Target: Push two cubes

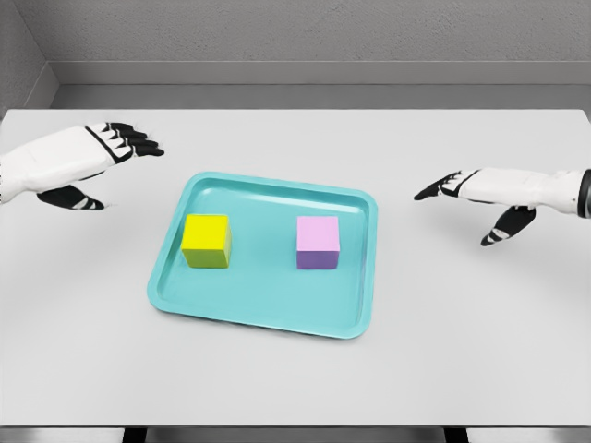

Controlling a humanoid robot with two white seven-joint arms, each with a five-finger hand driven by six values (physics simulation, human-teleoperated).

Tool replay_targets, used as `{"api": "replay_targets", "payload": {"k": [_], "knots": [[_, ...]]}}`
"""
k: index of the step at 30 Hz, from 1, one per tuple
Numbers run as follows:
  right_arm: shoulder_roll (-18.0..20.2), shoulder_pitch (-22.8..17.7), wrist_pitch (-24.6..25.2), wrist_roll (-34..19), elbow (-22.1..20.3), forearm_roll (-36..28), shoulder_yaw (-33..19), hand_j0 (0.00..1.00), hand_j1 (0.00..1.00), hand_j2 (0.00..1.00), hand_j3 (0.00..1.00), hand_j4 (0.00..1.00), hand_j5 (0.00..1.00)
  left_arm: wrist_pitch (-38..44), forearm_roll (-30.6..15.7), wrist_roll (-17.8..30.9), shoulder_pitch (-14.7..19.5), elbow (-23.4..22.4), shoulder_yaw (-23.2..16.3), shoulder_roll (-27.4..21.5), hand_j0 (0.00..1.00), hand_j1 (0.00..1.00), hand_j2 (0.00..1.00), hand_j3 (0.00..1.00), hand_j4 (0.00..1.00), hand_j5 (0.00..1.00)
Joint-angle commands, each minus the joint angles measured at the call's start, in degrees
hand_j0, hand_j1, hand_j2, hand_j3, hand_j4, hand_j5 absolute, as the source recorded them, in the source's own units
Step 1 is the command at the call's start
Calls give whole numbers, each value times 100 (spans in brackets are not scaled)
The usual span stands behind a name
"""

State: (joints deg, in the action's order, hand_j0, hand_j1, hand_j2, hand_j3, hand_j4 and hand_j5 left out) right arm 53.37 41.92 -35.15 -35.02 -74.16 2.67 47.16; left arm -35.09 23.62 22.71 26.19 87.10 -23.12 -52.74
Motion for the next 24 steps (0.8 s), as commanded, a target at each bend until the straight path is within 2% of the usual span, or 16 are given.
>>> {"api": "replay_targets", "payload": {"k": [1, 4, 8, 10, 11, 12, 22, 23, 24], "knots": [[7, 9, 15, 2, -2, -38, -5, 100, 100, 100, 100, 100, 100, 9, 328, 770, -9, -105, 256, 212, 100, 100, 100, 100, 100, 100], [7, 53, 15, 2, 6, -47, 4, 100, 100, 100, 100, 100, 100, 9, 372, 805, -185, -123, 326, 203, 100, 100, 100, 100, 100, 100], [7, 70, 15, 2, 33, -56, 4, 100, 100, 100, 100, 100, 100, 9, 398, 814, -255, -922, 247, 423, 100, 100, 100, 100, 100, 100], [7, 70, 15, 2, 59, -56, -5, 100, 100, 100, 100, 100, 100, 9, 398, 814, -237, -1072, 247, 555, 79, 79, 79, 79, 79, 79], [7, 61, 15, 2, 59, -56, -14, 100, 100, 100, 100, 100, 100, 9, 407, 849, -237, -1116, 247, 607, 71, 71, 71, 71, 71, 71], [7, 79, 15, 2, 50, -47, 13, 100, 100, 100, 100, 100, 100, 9, 398, 989, -237, -1204, 247, 713, 68, 68, 68, 68, 68, 68], [-2, 105, 15, 2, -73, 278, 4, 100, 100, 100, 100, 100, 100, 9, 337, 1007, -194, -1221, 256, 854, 63, 63, 63, 63, 63, 63], [-2, 97, 15, 2, -90, 278, 4, 97, 97, 97, 97, 97, 97, 9, 319, 998, -185, -1186, 256, 854, 63, 63, 63, 63, 63, 63], [7, 97, 15, 2, -143, 287, 4, 80, 80, 80, 80, 80, 80, 9, 319, 998, -185, -1151, 256, 854, 64, 64, 64, 64, 64, 64]]}}
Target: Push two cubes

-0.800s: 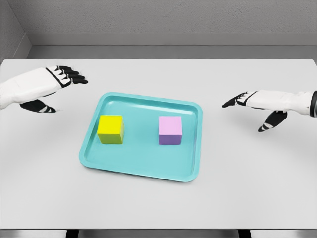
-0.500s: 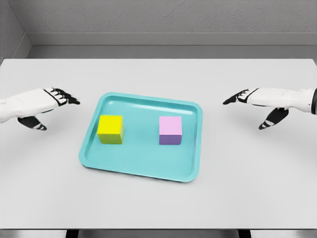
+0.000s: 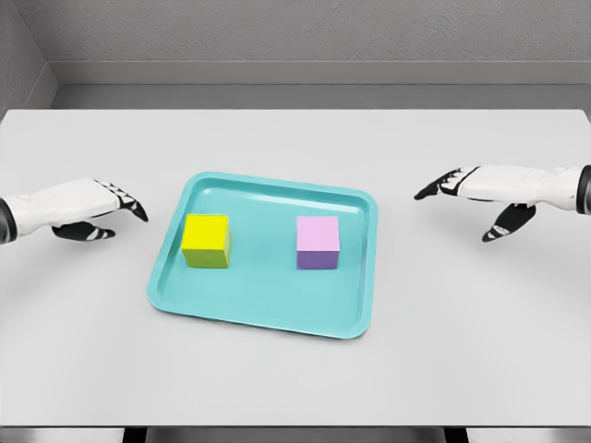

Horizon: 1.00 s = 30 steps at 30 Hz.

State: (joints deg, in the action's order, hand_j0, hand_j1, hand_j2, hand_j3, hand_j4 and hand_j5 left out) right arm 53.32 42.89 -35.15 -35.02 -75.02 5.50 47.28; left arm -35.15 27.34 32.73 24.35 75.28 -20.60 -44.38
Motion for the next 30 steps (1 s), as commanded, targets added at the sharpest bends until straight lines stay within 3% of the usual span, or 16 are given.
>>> {"api": "replay_targets", "payload": {"k": [1, 2, 3, 5, 7, 13, 21, 30], "knots": [[12, 0, 15, 2, -65, -5, -8, 61, 61, 61, 61, 61, 61, 15, -62, -3, 0, 101, 4, 17, 64, 64, 64, 64, 64, 64], [21, 0, 15, 2, -74, -5, -8, 45, 45, 45, 45, 45, 45, 15, -150, -3, 18, 172, 4, 17, 64, 64, 64, 64, 64, 64], [21, 0, 15, 2, -118, -5, -8, 36, 36, 36, 36, 36, 36, 15, -150, -3, 18, 198, 4, 17, 64, 64, 64, 64, 64, 64], [21, -9, 15, 2, -232, -5, 9, 21, 21, 21, 21, 21, 21, 15, -141, 6, 18, 189, -5, 158, 64, 64, 64, 64, 64, 64], [21, 0, 15, 2, -311, -5, 9, 13, 13, 13, 13, 13, 13, 15, -141, 6, 18, 189, -14, 228, 64, 64, 64, 64, 64, 64], [-58, 26, 15, 2, -364, 12, 115, 10, 10, 10, 10, 10, 10, 15, -378, -12, -62, 471, 30, -202, 64, 64, 64, 64, 64, 64], [-366, 308, 15, 2, -434, 30, 466, 10, 10, 10, 10, 10, 10, 15, -572, -30, -422, 1103, 65, -317, 64, 64, 64, 64, 64, 64], [-629, 896, 15, 2, -636, 249, 1328, 10, 10, 10, 10, 10, 10, 15, -607, -21, -396, 1191, -5, -317, 64, 64, 64, 64, 64, 64]]}}
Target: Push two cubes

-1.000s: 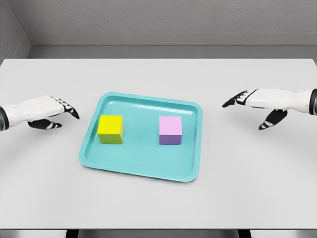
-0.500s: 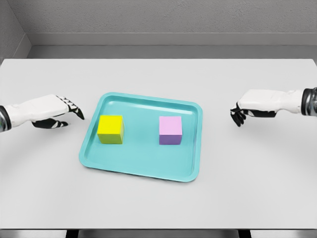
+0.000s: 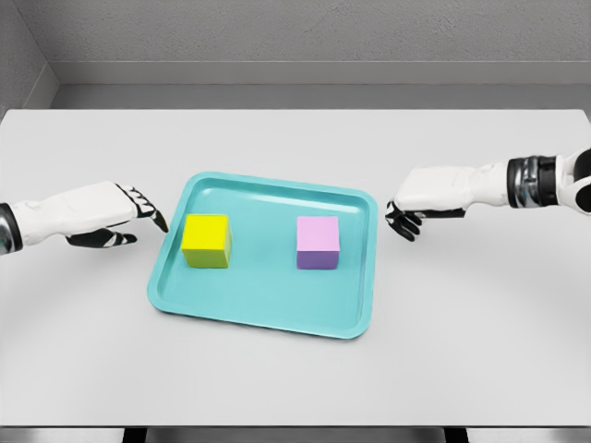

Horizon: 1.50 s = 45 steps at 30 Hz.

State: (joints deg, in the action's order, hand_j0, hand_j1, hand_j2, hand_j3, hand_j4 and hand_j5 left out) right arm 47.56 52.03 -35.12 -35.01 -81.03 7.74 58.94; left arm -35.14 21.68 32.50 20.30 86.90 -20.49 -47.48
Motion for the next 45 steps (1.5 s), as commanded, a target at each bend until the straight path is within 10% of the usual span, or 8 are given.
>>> {"api": "replay_targets", "payload": {"k": [1, 45], "knots": [[-80, 9, 12, 1, -36, 52, 215, 10, 10, 10, 10, 10, 10, 14, -41, 2, 0, 64, -16, -7, 64, 64, 64, 64, 64, 64], [-942, 431, 12, 1, 140, 377, 1085, 10, 10, 10, 10, 10, 10, 14, -6, 20, 79, -270, -104, 511, 62, 62, 62, 62, 62, 62]]}}
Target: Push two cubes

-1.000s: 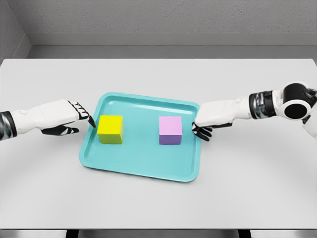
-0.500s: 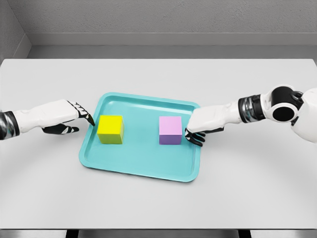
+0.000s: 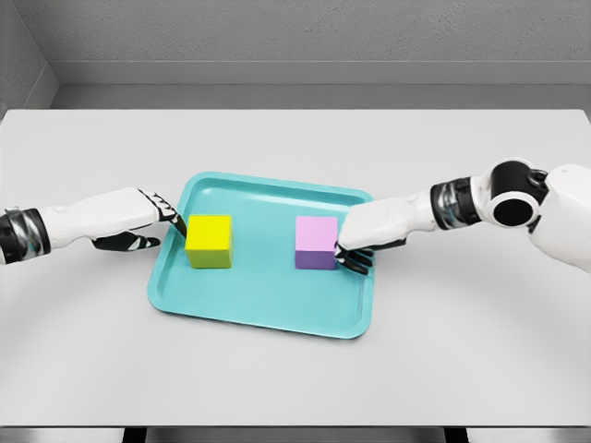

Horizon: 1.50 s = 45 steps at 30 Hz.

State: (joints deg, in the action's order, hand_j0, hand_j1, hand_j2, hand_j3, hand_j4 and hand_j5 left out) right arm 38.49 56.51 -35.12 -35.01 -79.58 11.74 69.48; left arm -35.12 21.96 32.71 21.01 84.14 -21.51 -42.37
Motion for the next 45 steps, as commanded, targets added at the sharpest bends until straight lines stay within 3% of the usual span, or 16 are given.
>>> {"api": "replay_targets", "payload": {"k": [1, 6, 17, 20, 31, 45], "knots": [[-61, 0, 12, 1, -5, -31, 39, 10, 10, 10, 10, 10, 10, 12, -34, -1, 9, 6, -3, 36, 62, 62, 62, 62, 62, 62], [-88, 0, 12, 1, -5, -22, 39, 10, 10, 10, 10, 10, 10, 12, -51, -1, 158, 41, -178, 62, 62, 62, 62, 62, 62, 62], [-17, 44, 12, 1, 4, -13, 30, 10, 10, 10, 10, 10, 10, 12, -60, -1, 167, 41, -178, 141, 62, 62, 62, 62, 62, 62], [18, 44, 12, 1, 180, -13, 21, 10, 10, 10, 10, 10, 10, 12, -60, -1, 176, 41, -178, 141, 62, 62, 62, 62, 62, 62], [-343, 61, 12, 1, 760, 66, 39, 10, 10, 10, 10, 10, 10, 12, -25, -1, 299, 6, -258, 317, 62, 62, 62, 62, 62, 62], [-571, 79, 12, 1, 830, 136, 48, 10, 10, 10, 10, 10, 10, 12, 10, 16, 439, -284, -337, 519, 62, 62, 62, 62, 62, 62]]}}
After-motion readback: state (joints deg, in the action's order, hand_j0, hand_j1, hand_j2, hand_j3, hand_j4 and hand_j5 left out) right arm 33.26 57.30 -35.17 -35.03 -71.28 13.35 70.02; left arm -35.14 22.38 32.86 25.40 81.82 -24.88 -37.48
